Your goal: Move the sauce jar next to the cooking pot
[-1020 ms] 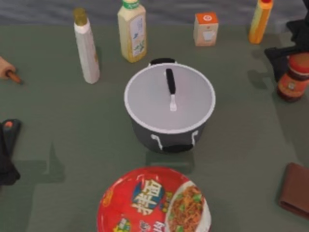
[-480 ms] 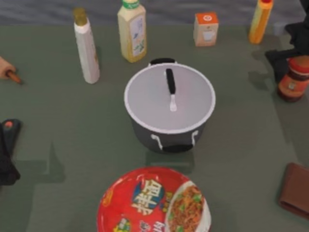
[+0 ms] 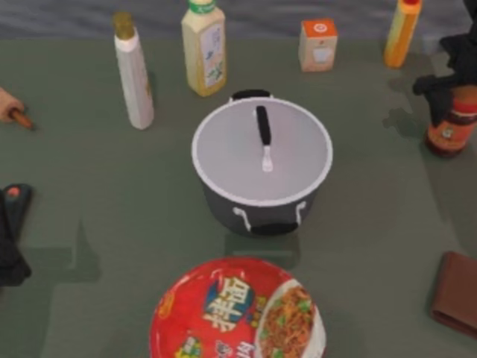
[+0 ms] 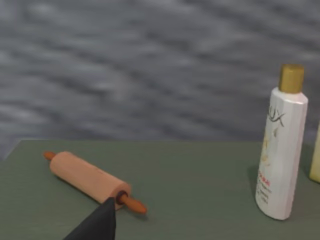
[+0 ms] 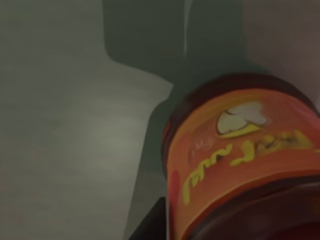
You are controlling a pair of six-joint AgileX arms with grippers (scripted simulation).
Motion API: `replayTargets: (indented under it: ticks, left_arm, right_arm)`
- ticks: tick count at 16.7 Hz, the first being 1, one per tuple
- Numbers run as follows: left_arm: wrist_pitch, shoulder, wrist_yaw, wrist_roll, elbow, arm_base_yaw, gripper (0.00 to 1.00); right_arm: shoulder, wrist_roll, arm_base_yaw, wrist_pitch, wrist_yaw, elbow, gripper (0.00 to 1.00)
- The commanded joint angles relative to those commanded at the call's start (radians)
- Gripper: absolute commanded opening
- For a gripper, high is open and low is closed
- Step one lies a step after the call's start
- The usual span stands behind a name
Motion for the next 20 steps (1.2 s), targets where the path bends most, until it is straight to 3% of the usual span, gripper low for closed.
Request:
replayTargets:
  ticks: [2, 3, 13, 20]
  left_arm:
    - [0.0, 0.0, 0.0, 0.0, 0.0, 0.0, 1.0]
    - [0.0, 0.0, 0.0, 0.0, 0.0, 0.0, 1.0]
    - [0.0, 0.0, 0.0, 0.0, 0.0, 0.0, 1.0]
    - [0.0, 0.0, 0.0, 0.0, 0.0, 0.0, 1.0]
  right_arm:
    - [0.0, 0.0, 0.0, 0.0, 0.0, 0.0, 0.02]
    - [0.0, 0.0, 0.0, 0.0, 0.0, 0.0, 0.0]
    - [-0.015, 0.001, 0.0, 0.001, -0.001, -0.015, 0.0]
    - [-0.348, 0.006, 0.011, 0.014, -0.005, -0.358, 0.0]
